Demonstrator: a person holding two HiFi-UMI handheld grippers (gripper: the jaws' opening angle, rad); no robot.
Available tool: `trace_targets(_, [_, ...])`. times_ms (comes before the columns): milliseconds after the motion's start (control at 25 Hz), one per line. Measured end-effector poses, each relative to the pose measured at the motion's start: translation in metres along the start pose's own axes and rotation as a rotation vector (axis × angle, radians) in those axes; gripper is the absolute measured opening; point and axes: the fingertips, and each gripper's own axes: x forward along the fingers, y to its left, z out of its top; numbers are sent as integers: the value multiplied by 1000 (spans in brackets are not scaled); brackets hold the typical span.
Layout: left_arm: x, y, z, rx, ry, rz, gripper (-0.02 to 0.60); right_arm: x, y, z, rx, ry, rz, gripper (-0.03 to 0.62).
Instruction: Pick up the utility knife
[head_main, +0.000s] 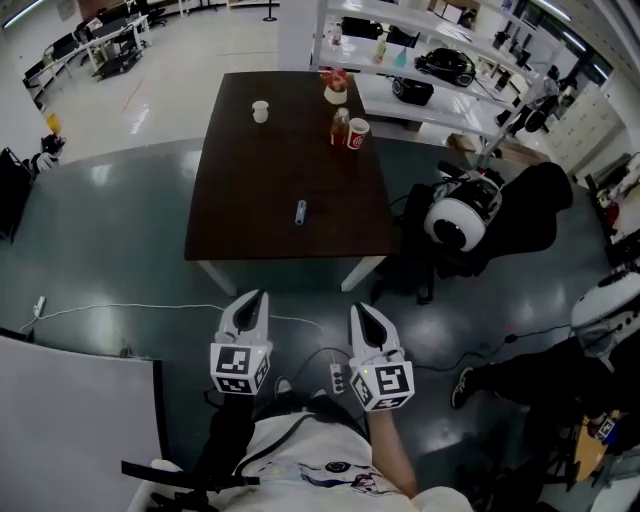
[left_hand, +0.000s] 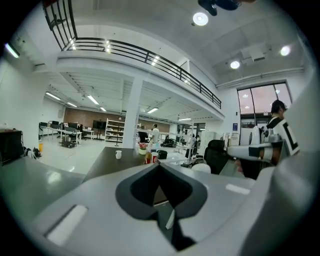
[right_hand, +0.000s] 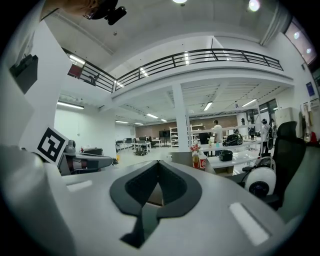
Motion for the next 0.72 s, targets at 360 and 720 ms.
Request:
trace_targets(360, [37, 11, 4, -2, -6, 24, -1, 42, -27, 8, 11, -21, 12, 2])
trace_targets(720, [86, 28, 41, 34, -44, 97, -2, 96, -61, 40, 13, -91, 88, 2])
